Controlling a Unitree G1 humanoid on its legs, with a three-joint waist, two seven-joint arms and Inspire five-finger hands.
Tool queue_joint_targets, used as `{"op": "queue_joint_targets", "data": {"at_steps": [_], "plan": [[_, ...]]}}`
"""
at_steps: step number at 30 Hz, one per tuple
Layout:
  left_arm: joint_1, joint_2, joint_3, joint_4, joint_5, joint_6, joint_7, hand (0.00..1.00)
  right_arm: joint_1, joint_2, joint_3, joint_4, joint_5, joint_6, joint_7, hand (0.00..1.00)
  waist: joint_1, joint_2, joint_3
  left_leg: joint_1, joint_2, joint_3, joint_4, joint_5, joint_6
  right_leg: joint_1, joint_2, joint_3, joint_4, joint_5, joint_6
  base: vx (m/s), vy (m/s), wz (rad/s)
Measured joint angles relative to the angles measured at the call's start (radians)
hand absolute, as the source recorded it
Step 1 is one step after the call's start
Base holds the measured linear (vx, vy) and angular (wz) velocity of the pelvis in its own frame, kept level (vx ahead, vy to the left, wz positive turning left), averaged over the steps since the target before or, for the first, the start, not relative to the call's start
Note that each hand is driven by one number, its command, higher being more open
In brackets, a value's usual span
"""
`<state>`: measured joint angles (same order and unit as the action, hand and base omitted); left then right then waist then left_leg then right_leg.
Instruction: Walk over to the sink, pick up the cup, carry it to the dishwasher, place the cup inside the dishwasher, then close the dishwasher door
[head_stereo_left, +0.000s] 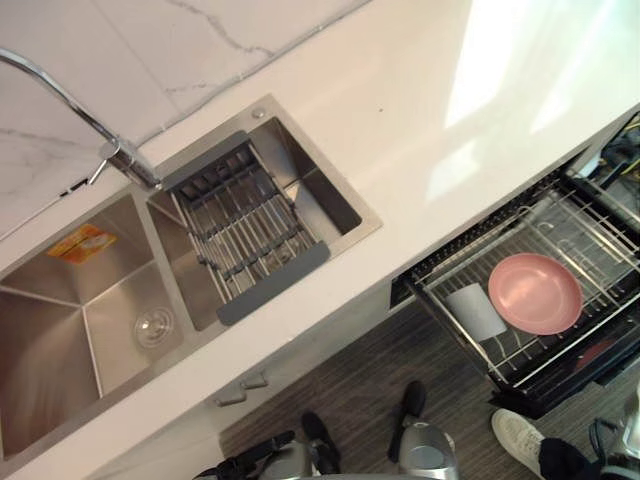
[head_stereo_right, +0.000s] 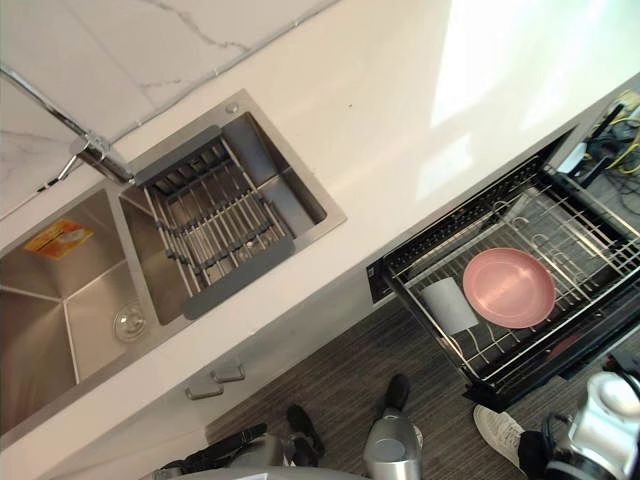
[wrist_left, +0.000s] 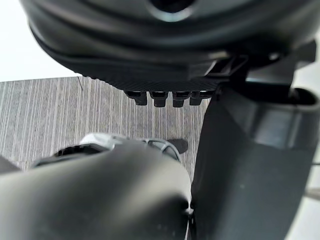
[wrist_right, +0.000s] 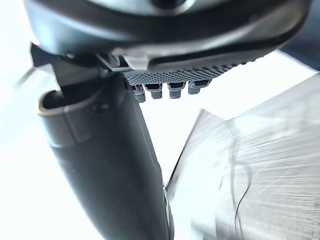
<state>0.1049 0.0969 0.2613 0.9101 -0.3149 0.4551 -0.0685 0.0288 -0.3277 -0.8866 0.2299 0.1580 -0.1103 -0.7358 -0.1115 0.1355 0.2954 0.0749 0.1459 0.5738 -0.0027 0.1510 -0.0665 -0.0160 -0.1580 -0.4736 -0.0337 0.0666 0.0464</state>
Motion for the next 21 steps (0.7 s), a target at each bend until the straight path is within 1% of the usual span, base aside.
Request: {"op": "queue_joint_targets", "data": {"at_steps": [1,2,3,6,7,9,10,12,13,16,18,19,20,21], "plan": [[0.000,-0.002,0.005,0.011,0.000,0.002,0.000,1.00,0.017,0.025,-0.017,0.028,0.089,-0.028,0.028,1.00,-0.004,-0.005,-0.007,0.009,0.004,0.014,0.009,-0.003,0.005,0.005,0.002,0.008,0.005,-0.007,0.000,0.02,0.040,-0.20],[0.000,-0.004,0.005,0.013,0.000,0.004,0.001,1.00,0.024,0.039,-0.018,0.042,0.124,-0.040,0.042,1.00,-0.006,-0.005,-0.013,0.010,0.006,0.016,0.013,-0.004,0.006,0.005,0.002,0.010,0.010,-0.011,-0.001,0.02,0.046,-0.19],[0.000,-0.011,0.005,0.022,0.000,0.007,0.002,1.00,0.047,0.076,-0.018,0.062,0.180,-0.057,0.070,1.00,-0.011,-0.009,-0.021,0.016,0.009,0.017,0.020,-0.005,0.006,0.006,0.002,0.015,0.020,-0.019,-0.003,0.03,0.043,-0.13],[0.001,-0.031,0.009,0.033,0.000,0.002,0.014,1.00,0.093,0.179,-0.004,0.099,0.290,-0.073,0.144,1.00,-0.012,-0.004,-0.032,0.027,0.019,0.028,0.047,-0.005,0.007,0.022,0.000,0.018,0.034,-0.032,-0.008,0.01,0.034,-0.07],[0.002,-0.041,0.008,0.035,0.000,-0.002,0.023,1.00,0.103,0.210,0.013,0.115,0.312,-0.073,0.179,1.00,-0.012,0.003,-0.038,0.029,0.022,0.036,0.051,-0.005,0.007,0.026,0.001,0.016,0.036,-0.035,-0.009,0.00,0.038,0.02],[0.004,-0.050,0.008,0.037,0.001,-0.005,0.027,1.00,0.115,0.244,0.049,0.120,0.316,-0.073,0.219,1.00,-0.012,0.010,-0.042,0.031,0.024,0.043,0.051,-0.005,0.007,0.029,0.001,0.010,0.036,-0.037,-0.012,-0.01,0.048,0.09],[0.004,-0.052,0.008,0.036,0.002,-0.007,0.027,1.00,0.118,0.270,0.095,0.120,0.309,-0.073,0.255,1.00,-0.008,0.012,-0.043,0.031,0.026,0.043,0.051,-0.005,0.007,0.031,0.001,0.004,0.039,-0.043,-0.021,-0.02,0.061,0.13],[0.004,-0.054,0.009,0.030,0.010,-0.007,0.027,1.00,0.119,0.288,0.120,0.111,0.309,-0.075,0.297,1.00,0.002,0.011,-0.046,0.029,0.026,0.041,0.051,-0.005,0.007,0.032,-0.002,-0.005,0.045,-0.043,-0.021,-0.01,0.055,0.18],[0.005,-0.056,0.009,0.025,0.024,-0.011,0.026,1.00,0.121,0.292,0.138,0.110,0.309,-0.083,0.329,1.00,0.012,0.009,-0.051,0.028,0.023,0.039,0.049,-0.005,0.007,0.036,-0.006,-0.018,0.046,-0.043,-0.021,-0.01,0.066,0.24],[0.010,-0.059,0.009,0.021,0.040,-0.015,0.025,1.00,0.120,0.287,0.157,0.110,0.314,-0.091,0.401,1.00,0.017,0.009,-0.065,0.021,0.016,0.034,0.042,-0.006,0.006,0.039,-0.012,-0.036,0.045,-0.041,-0.018,-0.01,0.067,0.27],[0.016,-0.061,0.019,0.021,0.040,-0.019,0.024,1.00,0.124,0.275,0.200,0.112,0.363,-0.090,0.503,1.00,0.018,0.007,-0.069,0.020,0.010,0.010,0.038,-0.007,0.005,0.051,-0.018,-0.054,0.042,-0.038,-0.013,0.01,0.063,0.23],[0.017,-0.062,0.022,0.021,0.040,-0.021,0.024,1.00,0.126,0.272,0.219,0.112,0.374,-0.090,0.526,1.00,0.020,0.007,-0.070,0.020,0.009,0.006,0.037,-0.007,0.005,0.054,-0.018,-0.058,0.040,-0.036,-0.011,0.01,0.045,0.20],[0.018,-0.065,0.026,0.021,0.040,-0.026,0.023,1.00,0.128,0.269,0.225,0.116,0.413,-0.089,0.532,1.00,0.025,0.008,-0.072,0.020,0.007,0.000,0.033,-0.009,0.002,0.060,-0.017,-0.069,0.032,-0.034,-0.007,0.00,0.042,0.21],[0.019,-0.065,0.026,0.021,0.040,-0.027,0.023,1.00,0.137,0.259,0.228,0.124,0.459,-0.079,0.559,1.00,0.027,0.009,-0.073,0.015,0.007,-0.013,0.033,-0.013,-0.003,0.066,-0.017,-0.082,0.026,-0.032,-0.004,0.00,0.042,0.24]]}}
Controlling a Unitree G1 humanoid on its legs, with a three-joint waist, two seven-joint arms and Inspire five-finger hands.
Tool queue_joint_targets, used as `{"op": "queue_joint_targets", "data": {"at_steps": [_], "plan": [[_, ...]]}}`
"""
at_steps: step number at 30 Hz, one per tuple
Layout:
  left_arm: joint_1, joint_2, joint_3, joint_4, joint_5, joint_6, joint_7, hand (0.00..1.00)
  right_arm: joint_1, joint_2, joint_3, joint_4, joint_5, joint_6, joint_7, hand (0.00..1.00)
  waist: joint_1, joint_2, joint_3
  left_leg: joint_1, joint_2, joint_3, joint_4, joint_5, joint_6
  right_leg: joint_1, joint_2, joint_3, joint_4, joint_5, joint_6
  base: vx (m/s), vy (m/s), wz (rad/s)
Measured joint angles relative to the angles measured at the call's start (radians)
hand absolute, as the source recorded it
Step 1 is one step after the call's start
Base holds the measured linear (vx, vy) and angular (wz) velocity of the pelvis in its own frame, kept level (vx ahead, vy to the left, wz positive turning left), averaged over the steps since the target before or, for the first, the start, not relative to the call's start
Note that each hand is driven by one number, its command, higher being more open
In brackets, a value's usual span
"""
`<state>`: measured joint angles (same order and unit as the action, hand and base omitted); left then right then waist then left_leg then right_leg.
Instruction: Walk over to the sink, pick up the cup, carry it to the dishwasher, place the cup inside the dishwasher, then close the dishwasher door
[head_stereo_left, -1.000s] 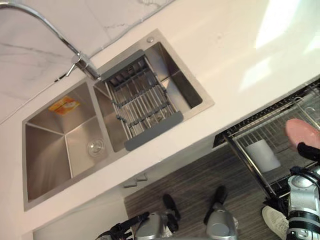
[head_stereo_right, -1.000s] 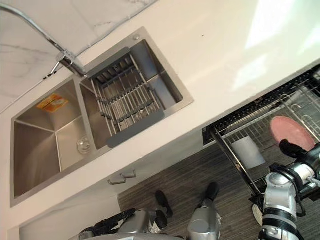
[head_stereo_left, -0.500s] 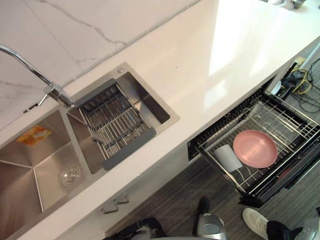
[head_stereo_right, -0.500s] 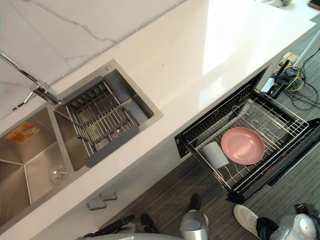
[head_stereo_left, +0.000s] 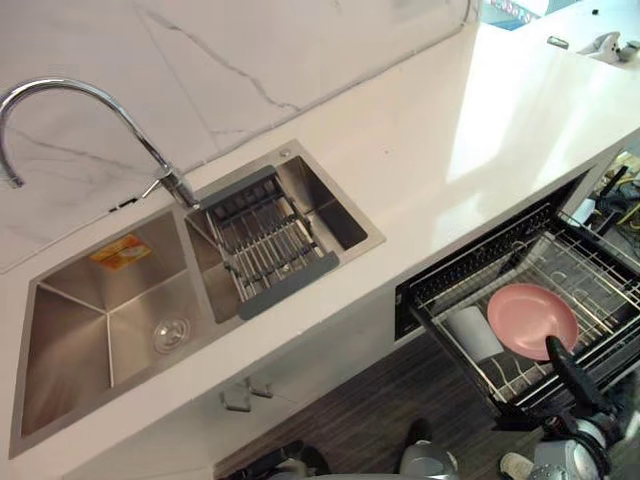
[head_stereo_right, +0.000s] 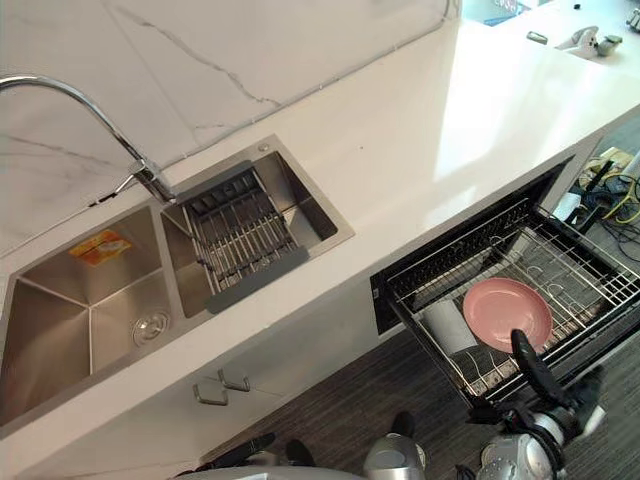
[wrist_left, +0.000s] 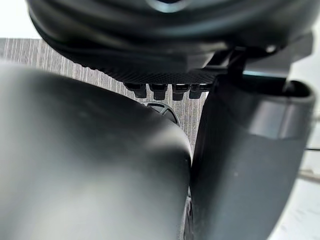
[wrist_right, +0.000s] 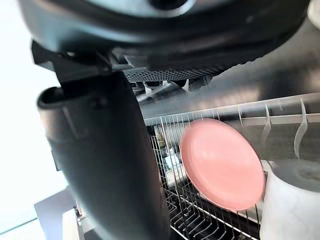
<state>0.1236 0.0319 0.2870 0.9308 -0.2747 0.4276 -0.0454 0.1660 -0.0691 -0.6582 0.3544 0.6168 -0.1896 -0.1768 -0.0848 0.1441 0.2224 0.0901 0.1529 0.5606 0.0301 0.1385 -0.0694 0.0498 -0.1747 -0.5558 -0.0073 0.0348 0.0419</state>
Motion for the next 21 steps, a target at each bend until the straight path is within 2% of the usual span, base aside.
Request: {"op": "queue_joint_targets", "data": {"at_steps": [6,8,9,10,11,12,13,14,16,17,18,19,21], "plan": [[0.003,-0.001,0.000,-0.001,-0.001,-0.022,0.000,1.00,0.002,-0.065,0.061,0.016,0.025,0.056,0.010,1.00,0.017,0.005,-0.010,-0.035,-0.002,-0.070,-0.013,-0.006,-0.007,0.004,0.009,-0.055,-0.026,0.010,0.015,-0.01,0.032,0.26],[0.007,-0.002,0.000,-0.001,-0.001,-0.026,-0.001,1.00,-0.002,-0.084,0.087,0.023,0.031,0.069,0.010,1.00,0.019,0.003,-0.015,-0.043,0.001,-0.096,-0.014,-0.012,-0.015,0.008,0.018,-0.067,-0.039,0.013,0.019,-0.04,0.016,0.24],[0.008,-0.004,0.000,0.000,-0.001,-0.031,0.000,1.00,-0.004,-0.099,0.116,0.024,0.031,0.076,0.009,1.00,0.021,0.007,-0.019,-0.048,0.007,-0.108,-0.013,-0.027,-0.030,0.013,0.028,-0.077,-0.051,0.016,0.023,-0.04,0.016,0.15],[0.011,-0.008,0.000,0.001,-0.001,-0.035,0.000,1.00,-0.012,-0.111,0.140,0.026,0.030,0.086,0.009,1.00,0.026,0.015,-0.024,-0.055,0.017,-0.121,-0.010,-0.069,-0.025,0.015,0.048,-0.080,-0.065,0.018,0.028,-0.05,0.018,0.07],[0.011,-0.009,0.000,0.001,-0.002,-0.039,0.000,1.00,-0.019,-0.114,0.154,0.030,0.030,0.093,0.009,1.00,0.032,0.024,-0.032,-0.062,0.021,-0.124,-0.007,-0.085,-0.013,0.020,0.057,-0.078,-0.074,0.020,0.030,-0.08,-0.013,-0.01],[0.012,-0.019,-0.002,0.001,-0.001,-0.049,0.001,1.00,-0.032,-0.125,0.179,0.031,0.030,0.108,0.009,1.00,0.041,0.045,-0.039,-0.076,0.048,-0.134,-0.008,-0.094,-0.014,0.008,0.067,-0.067,-0.021,0.021,0.008,-0.05,-0.025,0.18],[0.016,-0.016,-0.003,0.002,-0.001,-0.052,0.002,1.00,-0.037,-0.123,0.195,0.035,0.030,0.113,0.009,1.00,0.040,0.037,-0.046,-0.072,0.038,-0.147,-0.022,-0.091,-0.021,0.014,0.050,-0.028,0.096,-0.021,-0.004,-0.01,-0.060,0.29],[0.022,-0.011,0.000,-0.001,-0.001,-0.054,0.000,1.00,-0.041,-0.119,0.201,0.034,0.031,0.113,0.009,1.00,0.044,0.019,-0.053,-0.073,0.021,-0.152,-0.031,-0.087,-0.025,0.033,0.043,-0.018,0.078,-0.065,0.007,0.04,-0.054,0.42],[0.029,-0.018,0.000,-0.003,-0.001,-0.063,-0.001,1.00,-0.088,-0.136,0.234,0.036,0.044,0.119,0.010,1.00,0.047,0.031,-0.051,-0.085,0.022,-0.171,-0.051,-0.071,-0.028,0.056,0.066,-0.082,0.002,-0.033,-0.001,-0.01,-0.063,0.35],[0.030,-0.020,-0.001,-0.003,-0.001,-0.063,-0.001,1.00,-0.099,-0.136,0.238,0.036,0.057,0.122,0.010,1.00,0.047,0.035,-0.054,-0.088,0.026,-0.173,-0.054,-0.053,-0.028,0.057,0.070,-0.094,0.001,-0.035,-0.004,0.01,-0.029,0.48],[0.032,-0.023,-0.001,0.000,-0.001,-0.065,-0.001,1.00,-0.119,-0.137,0.240,0.042,0.070,0.131,0.010,1.00,0.049,0.041,-0.058,-0.086,0.020,-0.183,-0.053,0.023,-0.021,0.062,0.075,-0.121,0.004,-0.048,-0.009,0.03,-0.010,0.48],[0.033,-0.023,-0.001,0.000,-0.001,-0.067,-0.002,1.00,-0.126,-0.137,0.240,0.049,0.071,0.132,0.010,1.00,0.051,0.041,-0.058,-0.082,0.016,-0.187,-0.065,0.033,-0.008,0.068,0.076,-0.136,0.006,-0.054,-0.010,0.03,0.011,0.70],[0.039,-0.023,0.001,-0.007,-0.002,-0.086,-0.005,1.00,-0.133,-0.147,0.241,0.062,0.070,0.132,0.010,1.00,0.085,0.039,-0.058,-0.089,0.012,-0.205,-0.078,0.055,0.001,0.078,0.079,-0.178,0.009,-0.066,-0.008,0.00,0.012,0.55]]}}
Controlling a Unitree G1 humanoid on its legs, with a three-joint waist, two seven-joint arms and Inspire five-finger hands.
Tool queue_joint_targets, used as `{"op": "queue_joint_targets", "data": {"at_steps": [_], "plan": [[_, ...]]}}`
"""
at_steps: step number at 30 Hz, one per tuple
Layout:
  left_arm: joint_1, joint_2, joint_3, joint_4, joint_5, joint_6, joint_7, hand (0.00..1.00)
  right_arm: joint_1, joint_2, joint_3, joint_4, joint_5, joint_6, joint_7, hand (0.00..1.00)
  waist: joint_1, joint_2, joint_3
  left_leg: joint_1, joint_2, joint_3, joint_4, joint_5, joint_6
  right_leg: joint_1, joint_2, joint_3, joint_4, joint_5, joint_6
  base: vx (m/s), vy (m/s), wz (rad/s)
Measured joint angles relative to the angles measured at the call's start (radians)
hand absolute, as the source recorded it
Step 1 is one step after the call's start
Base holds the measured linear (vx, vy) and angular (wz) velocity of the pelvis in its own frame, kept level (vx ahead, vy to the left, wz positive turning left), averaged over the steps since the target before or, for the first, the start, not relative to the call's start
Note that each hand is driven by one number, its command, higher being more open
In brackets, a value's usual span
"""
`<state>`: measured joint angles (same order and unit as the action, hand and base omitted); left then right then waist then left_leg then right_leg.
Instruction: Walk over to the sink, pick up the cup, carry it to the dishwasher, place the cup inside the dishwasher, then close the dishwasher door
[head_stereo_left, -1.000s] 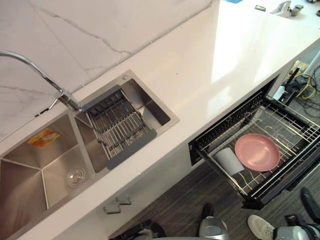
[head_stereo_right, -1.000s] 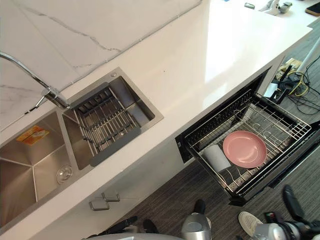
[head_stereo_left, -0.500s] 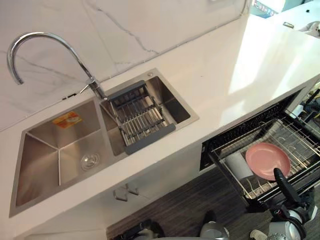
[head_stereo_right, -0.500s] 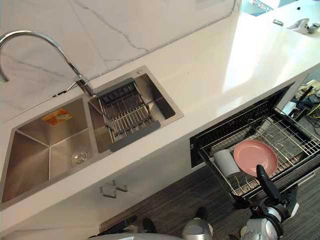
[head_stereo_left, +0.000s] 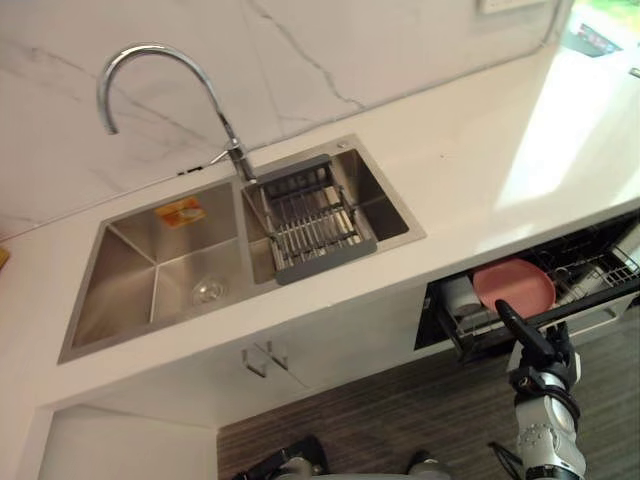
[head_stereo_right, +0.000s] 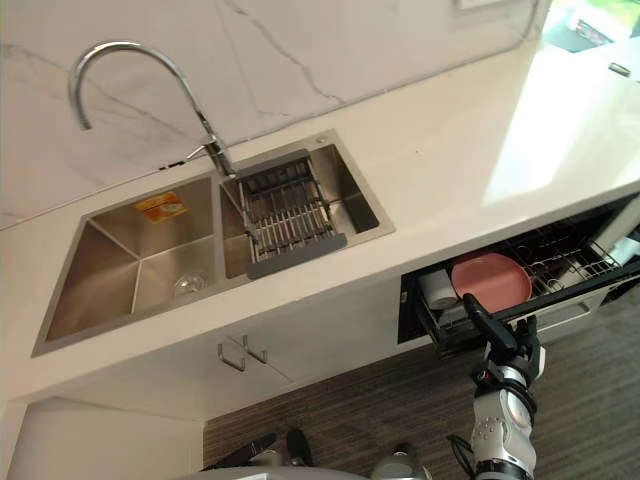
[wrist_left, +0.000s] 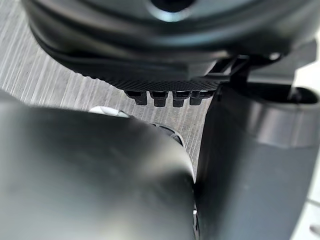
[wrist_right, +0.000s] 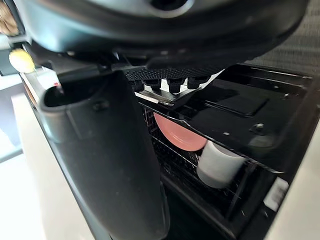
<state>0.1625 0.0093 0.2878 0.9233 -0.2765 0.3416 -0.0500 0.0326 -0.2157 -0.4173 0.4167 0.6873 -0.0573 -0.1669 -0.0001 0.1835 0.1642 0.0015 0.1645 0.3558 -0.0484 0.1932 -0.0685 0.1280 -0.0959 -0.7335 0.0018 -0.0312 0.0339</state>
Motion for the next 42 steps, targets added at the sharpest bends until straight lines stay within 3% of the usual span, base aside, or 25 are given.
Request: {"op": "queue_joint_targets", "data": {"at_steps": [5,9,17,20,23,26,28,30,34,36,37,38,39,40,42], "plan": [[0.025,0.016,0.009,-0.013,0.000,-0.027,0.001,1.00,-0.074,-0.012,0.060,0.036,-0.003,-0.004,0.001,1.00,0.016,-0.003,-0.001,-0.028,-0.026,-0.001,0.000,0.017,0.015,0.012,-0.011,-0.051,-0.015,0.005,0.015,0.04,0.057,0.32],[0.040,0.023,0.008,-0.023,0.000,-0.065,0.001,1.00,-0.067,-0.011,0.081,0.061,-0.004,-0.029,0.035,1.00,0.016,-0.025,-0.004,-0.028,-0.037,-0.001,-0.007,0.018,0.017,0.028,-0.007,-0.059,-0.051,0.027,0.024,0.06,0.062,0.07],[0.071,0.030,-0.036,-0.050,-0.047,-0.142,-0.016,1.00,-0.032,-0.019,0.228,0.078,-0.031,-0.059,0.093,1.00,0.019,-0.045,0.000,-0.039,-0.027,-0.001,-0.013,0.018,0.020,0.019,0.010,-0.066,-0.090,0.032,0.020,-0.02,0.056,-0.04],[0.082,0.032,-0.068,-0.055,-0.080,-0.184,-0.042,1.00,0.062,-0.031,0.370,0.126,-0.122,-0.049,0.226,1.00,0.042,-0.055,-0.007,-0.048,-0.024,-0.001,-0.010,-0.014,0.020,0.012,0.013,-0.061,-0.088,0.031,0.020,0.02,0.054,0.03],[0.086,0.034,-0.072,-0.054,-0.131,-0.183,-0.090,1.00,0.111,0.068,0.444,0.280,-0.146,-0.031,0.303,1.00,0.058,-0.075,-0.017,-0.046,-0.029,-0.001,-0.015,-0.031,0.024,0.012,0.006,-0.056,-0.086,0.031,0.020,0.08,0.035,0.04],[0.086,0.030,-0.073,-0.041,-0.212,-0.166,-0.151,1.00,0.110,0.110,0.424,0.425,-0.218,-0.028,0.328,1.00,0.063,-0.084,-0.019,-0.027,-0.044,0.017,-0.030,-0.040,0.024,0.009,-0.014,-0.032,-0.069,0.041,0.040,0.14,0.057,-0.14],[0.081,0.060,-0.077,-0.016,-0.239,-0.143,-0.183,1.00,0.099,0.123,0.356,0.489,-0.243,-0.070,0.325,1.00,0.059,-0.098,-0.023,-0.002,-0.055,0.017,-0.039,-0.044,0.030,0.022,-0.031,-0.032,-0.047,0.036,0.046,0.18,0.066,-0.06],[0.081,0.072,-0.077,0.006,-0.254,-0.124,-0.195,1.00,0.108,0.114,0.280,0.563,-0.260,-0.109,0.297,1.00,0.053,-0.117,-0.033,0.035,-0.077,0.023,-0.039,-0.075,0.036,0.025,-0.083,-0.026,0.041,-0.014,0.071,0.22,0.107,-0.03],[0.072,0.081,-0.079,0.044,-0.255,-0.106,-0.195,1.00,0.137,0.090,0.191,0.619,-0.249,-0.097,0.223,1.00,0.032,-0.128,-0.041,0.056,-0.106,0.024,-0.044,-0.130,0.052,-0.047,-0.195,0.019,0.298,-0.064,0.091,0.16,0.136,0.01],[0.063,0.094,-0.080,0.060,-0.255,-0.098,-0.195,1.00,0.155,0.097,0.153,0.628,-0.240,-0.085,0.194,1.00,0.021,-0.139,-0.039,0.067,-0.111,0.007,-0.042,-0.143,0.064,-0.129,-0.256,0.096,0.504,-0.043,0.040,0.14,0.137,0.25],[0.055,0.109,-0.080,0.067,-0.255,-0.092,-0.195,1.00,0.172,0.122,0.119,0.640,-0.239,-0.077,0.180,1.00,0.008,-0.153,-0.030,0.087,-0.113,-0.022,-0.040,-0.152,0.076,-0.190,-0.277,0.210,0.643,0.006,-0.011,0.16,0.090,0.50],[0.053,0.116,-0.080,0.068,-0.253,-0.088,-0.194,1.00,0.179,0.136,0.106,0.643,-0.238,-0.073,0.179,1.00,0.000,-0.153,-0.030,0.095,-0.110,-0.039,-0.039,-0.155,0.080,-0.200,-0.273,0.247,0.658,-0.013,0.005,0.20,0.073,0.67],[0.051,0.128,-0.079,0.068,-0.253,-0.087,-0.191,1.00,0.183,0.165,0.080,0.645,-0.236,-0.062,0.179,1.00,-0.012,-0.157,-0.028,0.099,-0.098,-0.059,-0.038,-0.159,0.079,-0.212,-0.250,0.289,0.630,-0.080,0.037,0.16,0.022,0.57],[0.050,0.134,-0.077,0.070,-0.253,-0.087,-0.187,1.00,0.181,0.176,0.061,0.646,-0.237,-0.057,0.180,1.00,-0.015,-0.161,-0.028,0.103,-0.085,-0.074,-0.035,-0.164,0.074,-0.217,-0.216,0.318,0.557,-0.103,0.049,0.15,0.005,0.46],[0.049,0.144,-0.076,0.070,-0.253,-0.083,-0.186,1.00,0.179,0.179,0.048,0.649,-0.241,-0.037,0.180,1.00,-0.016,-0.164,-0.030,0.103,-0.071,-0.094,-0.021,-0.170,0.054,-0.216,-0.163,0.379,0.411,-0.095,0.058,0.10,-0.031,0.29]]}}
